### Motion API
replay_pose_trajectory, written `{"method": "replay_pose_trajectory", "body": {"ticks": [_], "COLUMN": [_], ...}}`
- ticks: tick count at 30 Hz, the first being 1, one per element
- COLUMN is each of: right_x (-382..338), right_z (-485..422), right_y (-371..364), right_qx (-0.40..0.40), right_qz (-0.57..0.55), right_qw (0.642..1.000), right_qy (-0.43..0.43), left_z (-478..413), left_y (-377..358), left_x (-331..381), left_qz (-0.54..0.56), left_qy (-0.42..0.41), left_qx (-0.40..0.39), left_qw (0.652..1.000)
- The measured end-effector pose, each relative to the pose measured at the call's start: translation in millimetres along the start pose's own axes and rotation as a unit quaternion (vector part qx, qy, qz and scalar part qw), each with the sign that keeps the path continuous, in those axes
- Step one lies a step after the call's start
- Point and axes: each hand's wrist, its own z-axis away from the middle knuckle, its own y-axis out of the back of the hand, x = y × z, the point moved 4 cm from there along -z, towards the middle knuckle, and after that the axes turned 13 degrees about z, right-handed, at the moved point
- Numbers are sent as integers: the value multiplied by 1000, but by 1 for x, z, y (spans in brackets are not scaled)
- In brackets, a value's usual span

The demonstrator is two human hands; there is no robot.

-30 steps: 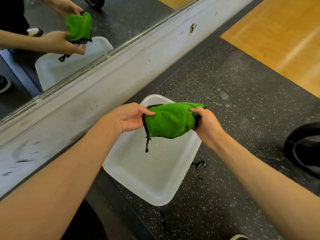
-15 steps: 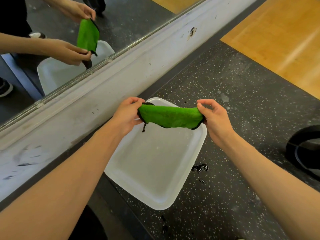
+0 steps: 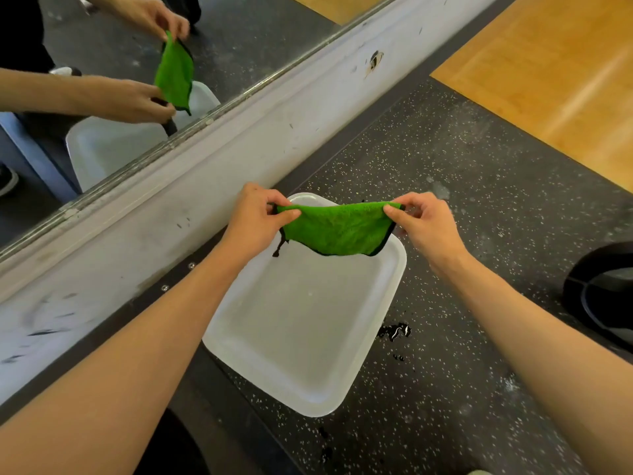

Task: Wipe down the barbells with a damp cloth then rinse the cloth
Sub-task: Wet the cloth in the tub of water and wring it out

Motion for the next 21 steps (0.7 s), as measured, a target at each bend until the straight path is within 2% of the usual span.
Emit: {"method": "replay_pose_trajectory", "body": {"ticks": [1, 3, 5, 7, 9, 11, 13, 16, 21], "right_x": [0, -2, -11, -25, -39, -50, -58, -64, -54], "right_z": [-2, -5, -9, -12, -15, -17, -18, -13, 7], "right_y": [2, 6, 11, 14, 16, 17, 19, 20, 7], "right_qx": [7, 4, -18, -29, -28, -16, -1, -4, -106], "right_qz": [8, 6, -8, -13, 10, 58, 78, 83, 223], "right_qw": [1000, 1000, 998, 995, 991, 984, 979, 973, 925], "right_qy": [7, 24, 58, 93, 131, 169, 189, 215, 289], "left_z": [0, 5, 16, 24, 27, 28, 25, 14, -5], "left_y": [-1, -9, -22, -39, -55, -72, -82, -85, -77], "left_x": [4, 12, 26, 38, 39, 37, 33, 26, 29], "left_qz": [-36, -32, 60, 168, 199, 177, 150, 175, 231], "left_qy": [-28, -48, -1, 45, 86, 122, 117, 123, 136], "left_qx": [-16, -86, -179, -241, -265, -291, -276, -178, -114], "left_qw": [999, 995, 982, 955, 940, 932, 942, 960, 957]}}
